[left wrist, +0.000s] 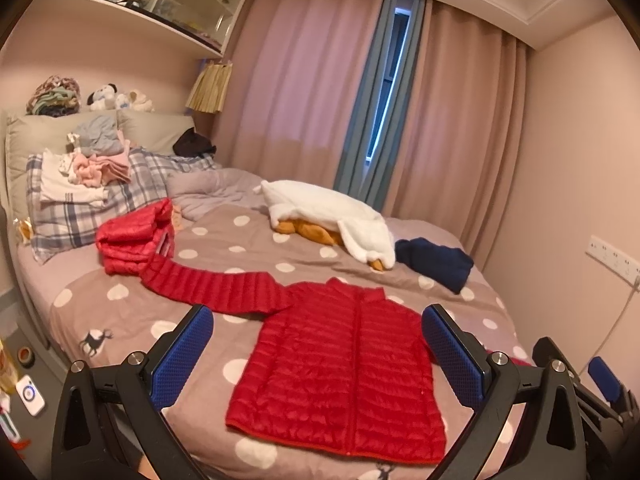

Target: Fold large clothes

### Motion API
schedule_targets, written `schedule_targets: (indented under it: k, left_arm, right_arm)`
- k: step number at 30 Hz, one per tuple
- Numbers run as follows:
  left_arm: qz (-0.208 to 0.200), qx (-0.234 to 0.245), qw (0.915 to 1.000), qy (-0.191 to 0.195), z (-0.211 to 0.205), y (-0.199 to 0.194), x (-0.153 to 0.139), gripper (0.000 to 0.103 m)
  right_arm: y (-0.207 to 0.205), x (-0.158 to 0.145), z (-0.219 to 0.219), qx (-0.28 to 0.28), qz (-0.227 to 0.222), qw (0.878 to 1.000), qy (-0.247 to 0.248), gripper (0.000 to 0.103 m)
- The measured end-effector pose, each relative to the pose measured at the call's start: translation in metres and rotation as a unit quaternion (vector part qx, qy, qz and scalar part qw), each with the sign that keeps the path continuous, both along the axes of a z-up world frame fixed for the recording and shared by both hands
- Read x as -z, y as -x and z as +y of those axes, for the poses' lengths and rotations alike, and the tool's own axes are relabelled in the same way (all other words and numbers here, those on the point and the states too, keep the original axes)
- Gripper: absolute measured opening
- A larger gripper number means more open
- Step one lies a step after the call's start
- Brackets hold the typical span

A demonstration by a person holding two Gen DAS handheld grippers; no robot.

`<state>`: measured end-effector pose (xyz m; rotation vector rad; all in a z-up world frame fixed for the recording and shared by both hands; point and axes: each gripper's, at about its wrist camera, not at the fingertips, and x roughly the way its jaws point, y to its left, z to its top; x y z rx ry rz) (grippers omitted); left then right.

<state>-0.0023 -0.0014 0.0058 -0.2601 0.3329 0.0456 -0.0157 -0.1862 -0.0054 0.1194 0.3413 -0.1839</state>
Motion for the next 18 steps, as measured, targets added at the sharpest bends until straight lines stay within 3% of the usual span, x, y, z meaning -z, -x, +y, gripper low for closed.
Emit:
schedule_targets:
  k: [18]
  left_arm:
    - [-0.002,0.003,1.0,0.0,0.0019,0.0023,0.0001,0.103]
  right_arm:
    - [0.0014,0.0015,0.0016,-0.002,0.001,1.0,0.007,0.103]
